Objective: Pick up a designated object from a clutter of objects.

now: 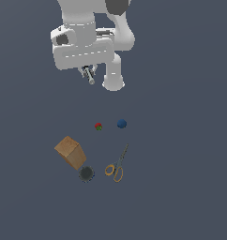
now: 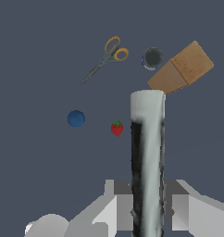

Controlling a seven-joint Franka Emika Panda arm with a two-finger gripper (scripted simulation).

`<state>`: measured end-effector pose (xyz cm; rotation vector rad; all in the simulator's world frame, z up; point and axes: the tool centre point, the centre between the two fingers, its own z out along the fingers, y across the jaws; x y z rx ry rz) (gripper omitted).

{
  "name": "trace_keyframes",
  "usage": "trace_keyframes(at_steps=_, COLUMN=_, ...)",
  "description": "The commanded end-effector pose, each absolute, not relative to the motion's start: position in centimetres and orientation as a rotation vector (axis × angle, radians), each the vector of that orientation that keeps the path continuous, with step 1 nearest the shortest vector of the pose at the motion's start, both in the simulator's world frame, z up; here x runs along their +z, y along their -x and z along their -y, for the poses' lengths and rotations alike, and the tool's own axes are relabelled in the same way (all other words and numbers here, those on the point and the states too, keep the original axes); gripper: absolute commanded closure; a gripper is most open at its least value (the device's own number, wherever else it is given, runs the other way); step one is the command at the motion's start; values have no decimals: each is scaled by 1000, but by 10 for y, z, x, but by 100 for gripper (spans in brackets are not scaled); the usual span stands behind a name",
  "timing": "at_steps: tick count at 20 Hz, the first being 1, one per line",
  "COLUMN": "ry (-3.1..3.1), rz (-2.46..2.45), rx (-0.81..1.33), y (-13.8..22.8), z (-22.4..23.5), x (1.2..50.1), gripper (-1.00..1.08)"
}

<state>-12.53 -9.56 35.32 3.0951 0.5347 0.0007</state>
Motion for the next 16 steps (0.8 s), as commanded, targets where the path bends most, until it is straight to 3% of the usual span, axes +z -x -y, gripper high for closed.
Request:
trace_keyframes(at_steps=1, ry=-3096, rz=-534, rx=-1, y=129, z=88, x=373, gripper=108)
trace_keyframes(at_steps=16, ry=-3096, rz=-532, rx=0, y=137, z=70, x=427, gripper=108)
